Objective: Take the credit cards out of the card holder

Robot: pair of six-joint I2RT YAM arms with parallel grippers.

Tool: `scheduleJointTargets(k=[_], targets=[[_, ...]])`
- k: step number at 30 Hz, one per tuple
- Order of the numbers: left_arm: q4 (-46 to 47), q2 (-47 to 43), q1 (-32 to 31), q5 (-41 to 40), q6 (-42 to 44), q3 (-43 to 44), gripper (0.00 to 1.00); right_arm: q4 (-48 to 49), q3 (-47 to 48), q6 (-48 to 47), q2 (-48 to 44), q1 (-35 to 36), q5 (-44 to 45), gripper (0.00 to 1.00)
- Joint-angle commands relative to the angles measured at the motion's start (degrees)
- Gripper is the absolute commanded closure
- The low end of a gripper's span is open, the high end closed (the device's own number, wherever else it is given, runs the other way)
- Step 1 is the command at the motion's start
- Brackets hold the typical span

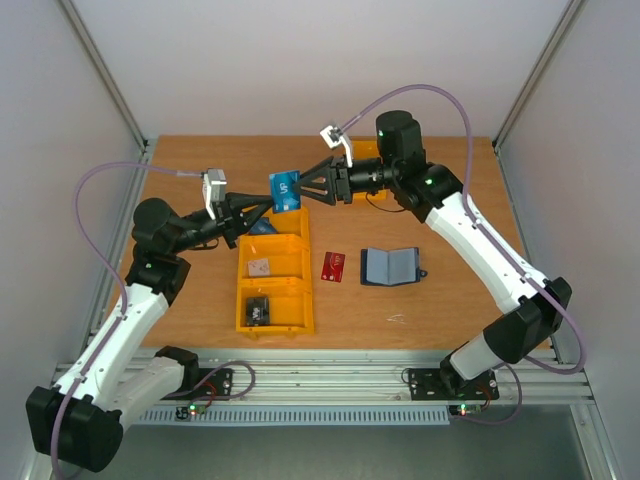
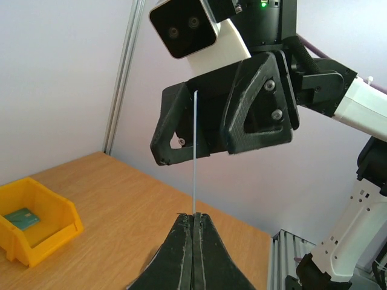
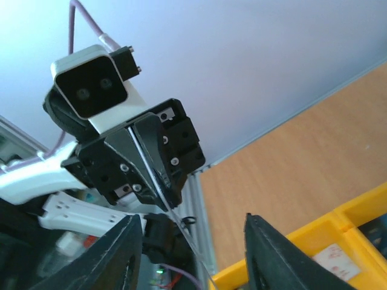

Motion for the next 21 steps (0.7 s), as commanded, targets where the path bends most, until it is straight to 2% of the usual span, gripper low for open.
scheduleJointTargets(k=[1,5,6,9,10,12,13,14,20,21], targets=[[3.8,-0.6,-0.2,1.0,-0.5,-0.3,1.0,2.7,2.3,1.7,0.5,1.0,-4.7,0.62],[3.9,-0.4,-0.3,0.7,-0.9,-0.3,1.0,1.3,2.5,1.2,1.3,1.5,-5.3,0.93],[3.9,-0.3,-0.3,0.6,-0.9,-0.4,1.0,1.1,2.4,1.1,1.1,1.5,-5.2,0.98],[2.8,-0.4,-0.3,-2.1,-0.9,-0.9,0.98,-0.8,2.5,0.4,1.1,1.1,-2.6,0.99],[1.3,-0.5,-0.3,-4.6,-0.9,-1.3,0.78,-1.7,2.7,0.4,1.2,0.7,-1.4,0.99],[-1.6,-0.8,-0.3,-10.9,0.2,-2.1,0.26,-2.9,2.7,2.3,1.9,-1.1,0.2,0.99],[-3.1,-1.0,-0.3,-14.7,0.8,-2.6,0.05,-2.9,2.5,3.6,2.3,-2.3,1.0,0.99],[-4.8,-1.2,-0.2,-18.8,1.7,-3.1,0.01,-2.9,2.3,4.8,2.7,-4.0,1.6,0.99],[-14.3,1.1,0.5,-50.6,9.4,-5.3,0.01,0.0,1.0,13.2,7.3,-12.7,4.8,0.99],[-14.6,1.8,0.9,-53.0,11.0,-5.7,0.01,1.8,0.4,15.1,8.1,-14.1,4.7,0.99]])
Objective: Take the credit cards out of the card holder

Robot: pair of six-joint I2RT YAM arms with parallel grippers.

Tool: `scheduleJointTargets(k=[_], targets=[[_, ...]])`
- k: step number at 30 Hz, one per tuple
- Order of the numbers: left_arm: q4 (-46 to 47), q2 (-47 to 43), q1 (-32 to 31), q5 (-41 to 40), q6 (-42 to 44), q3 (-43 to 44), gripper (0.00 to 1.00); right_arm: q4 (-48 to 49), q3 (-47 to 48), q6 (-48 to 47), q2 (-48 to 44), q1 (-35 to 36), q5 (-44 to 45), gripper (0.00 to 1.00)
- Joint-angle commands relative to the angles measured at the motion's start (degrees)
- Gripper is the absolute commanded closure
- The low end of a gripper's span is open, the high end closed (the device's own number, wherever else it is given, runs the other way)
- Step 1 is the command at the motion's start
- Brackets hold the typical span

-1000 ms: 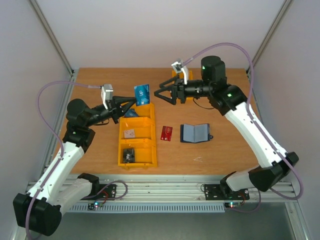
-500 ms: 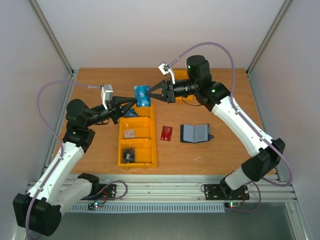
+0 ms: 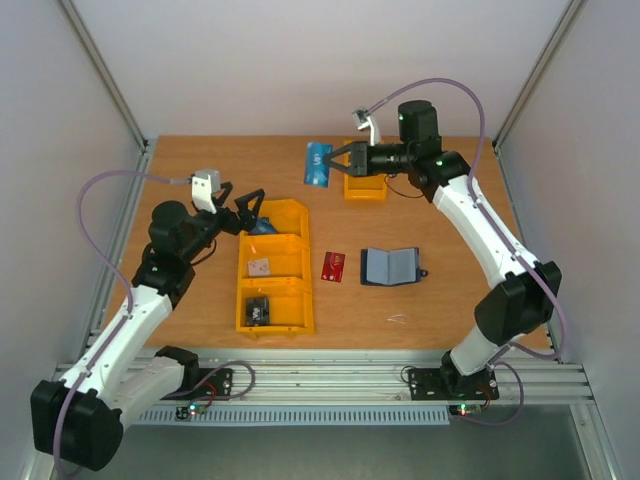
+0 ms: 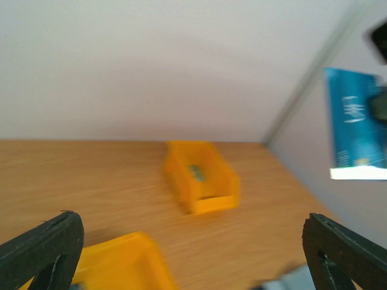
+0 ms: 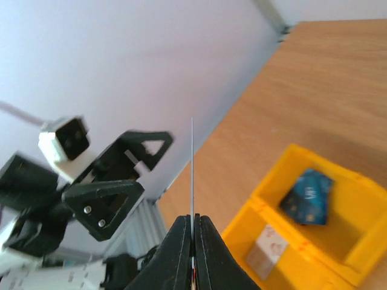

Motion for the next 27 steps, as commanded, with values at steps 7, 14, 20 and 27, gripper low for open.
scheduleJointTargets(k=[7,14,20,27], targets=[[-7.0,10.9,3.3,-30.6,10.5,-0.5,0.01,10.3,2.2,10.0,12.8,-10.3,3.1,0.99],[-16.2,22.8,6.5,-31.7,11.5,8.2,0.01,12.9,13.4,13.0,27.1,-12.6,-1.3,0.99],[-21.4,26.9,10.6,-26.9,10.2,10.8,0.01,12.7,26.3,18.9,38.8,-12.6,-3.8,0.99],[-24.4,33.2,11.5,-25.4,10.2,15.6,0.01,8.1,39.4,23.7,48.6,-12.5,-5.1,0.99]])
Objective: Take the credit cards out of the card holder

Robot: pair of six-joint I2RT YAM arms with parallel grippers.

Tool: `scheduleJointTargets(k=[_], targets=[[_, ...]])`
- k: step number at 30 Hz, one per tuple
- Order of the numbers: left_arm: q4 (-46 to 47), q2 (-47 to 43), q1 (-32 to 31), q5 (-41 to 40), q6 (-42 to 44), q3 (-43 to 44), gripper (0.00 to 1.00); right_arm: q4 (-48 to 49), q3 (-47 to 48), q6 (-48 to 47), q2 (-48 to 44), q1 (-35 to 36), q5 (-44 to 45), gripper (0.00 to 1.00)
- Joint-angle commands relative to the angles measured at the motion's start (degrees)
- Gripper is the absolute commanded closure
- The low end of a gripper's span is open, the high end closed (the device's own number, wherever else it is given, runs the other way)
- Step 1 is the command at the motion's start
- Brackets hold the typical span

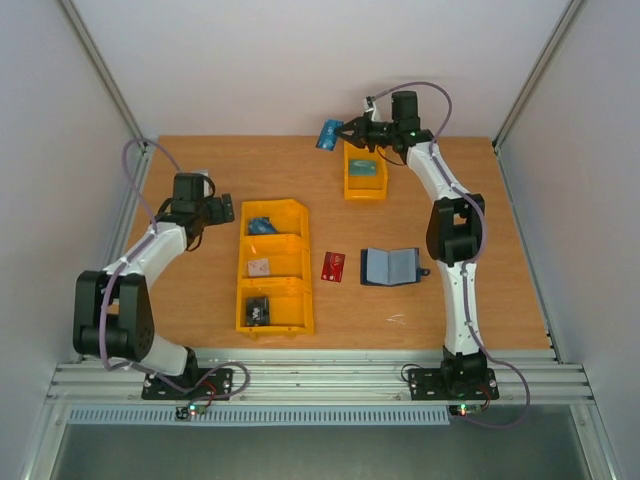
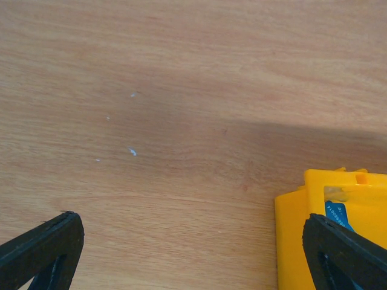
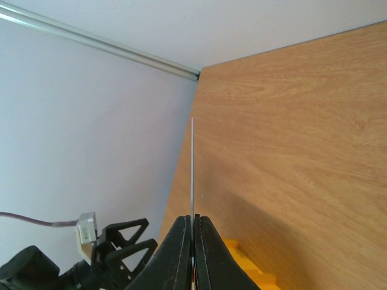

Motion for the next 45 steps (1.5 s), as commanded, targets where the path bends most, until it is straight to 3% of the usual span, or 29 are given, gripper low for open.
scheduleJointTargets(k=[1,10,18,29,34,45], targets=[[-2.2,3.4,0.5,1.6,-0.2,3.7,0.01,-1.7,7.3,5.3,3.8,0.1,-2.4,0.99],[-2.5,5.3,1.3,3.4,-0.5,4.0,0.01,-3.8,12.1,6.0,6.8,2.0,-3.3,0.99],[-1.2,2.5,1.6,3.0,-0.9,-0.6,0.01,-21.6,19.8,-7.1,7.7,7.6,-3.5,0.99],[4.6,-4.5,1.7,7.0,-5.6,-9.6,0.01,-40.9,19.6,-21.9,8.3,20.6,-2.0,0.99],[9.2,-9.2,1.8,8.8,-8.3,-15.3,0.01,-41.7,18.9,-22.6,8.2,24.2,2.0,0.99],[14.2,-8.7,1.7,11.3,-13.8,-17.8,0.01,-36.3,18.0,-18.4,8.2,25.2,7.3,0.99]])
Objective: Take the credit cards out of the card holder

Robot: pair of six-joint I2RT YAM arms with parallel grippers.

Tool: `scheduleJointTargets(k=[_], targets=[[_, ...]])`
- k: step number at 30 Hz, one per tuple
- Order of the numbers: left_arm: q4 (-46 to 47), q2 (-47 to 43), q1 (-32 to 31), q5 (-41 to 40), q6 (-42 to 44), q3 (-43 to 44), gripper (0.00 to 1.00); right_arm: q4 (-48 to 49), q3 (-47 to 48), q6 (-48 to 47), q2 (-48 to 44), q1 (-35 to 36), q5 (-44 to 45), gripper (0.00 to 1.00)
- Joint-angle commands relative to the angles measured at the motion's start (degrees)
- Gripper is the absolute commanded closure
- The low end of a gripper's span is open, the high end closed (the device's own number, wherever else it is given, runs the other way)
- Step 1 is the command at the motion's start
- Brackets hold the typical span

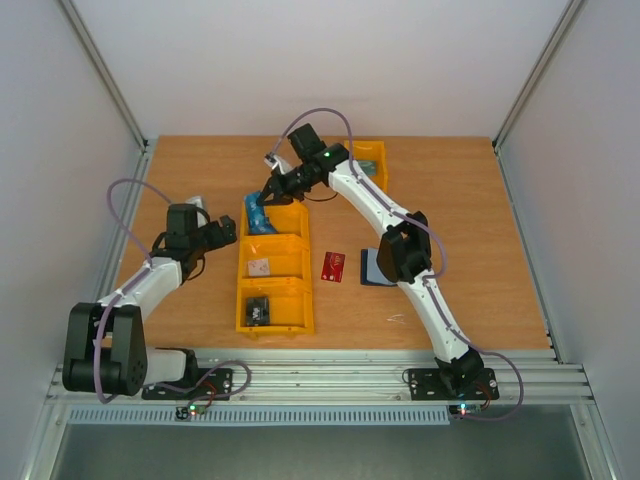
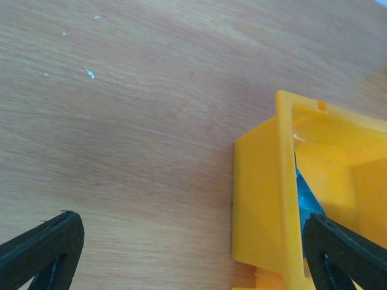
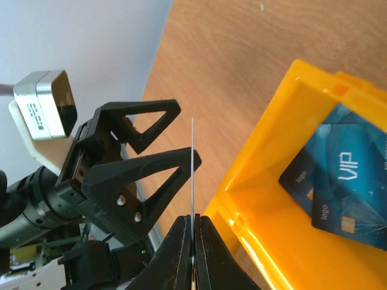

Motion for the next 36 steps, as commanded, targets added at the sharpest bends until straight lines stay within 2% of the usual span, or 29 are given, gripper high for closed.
scheduleJointTargets(k=[1,14,30,34,36], targets=[[4.4,0.4,0.2,0.7,-4.3,-1.4,0.01,2.5,-0.1,2.2,0.7,-0.1,3.1,0.99],[7.0,0.8,0.3,-1.2,-8.9,-5.6,0.01,3.5,-1.1,2.7,3.7,1.2,6.5,0.99],[9.9,2.7,0.2,-0.8,-9.4,-6.6,0.01,8.9,-4.3,12.7,6.9,2.0,8.7,0.99],[10.3,3.0,0.2,-0.8,-9.4,-6.6,0.01,11.4,-4.2,14.7,7.5,2.1,9.4,0.94],[10.2,3.1,0.2,-0.8,-9.4,-6.5,0.01,11.2,-4.2,15.2,7.6,2.1,10.3,0.88]])
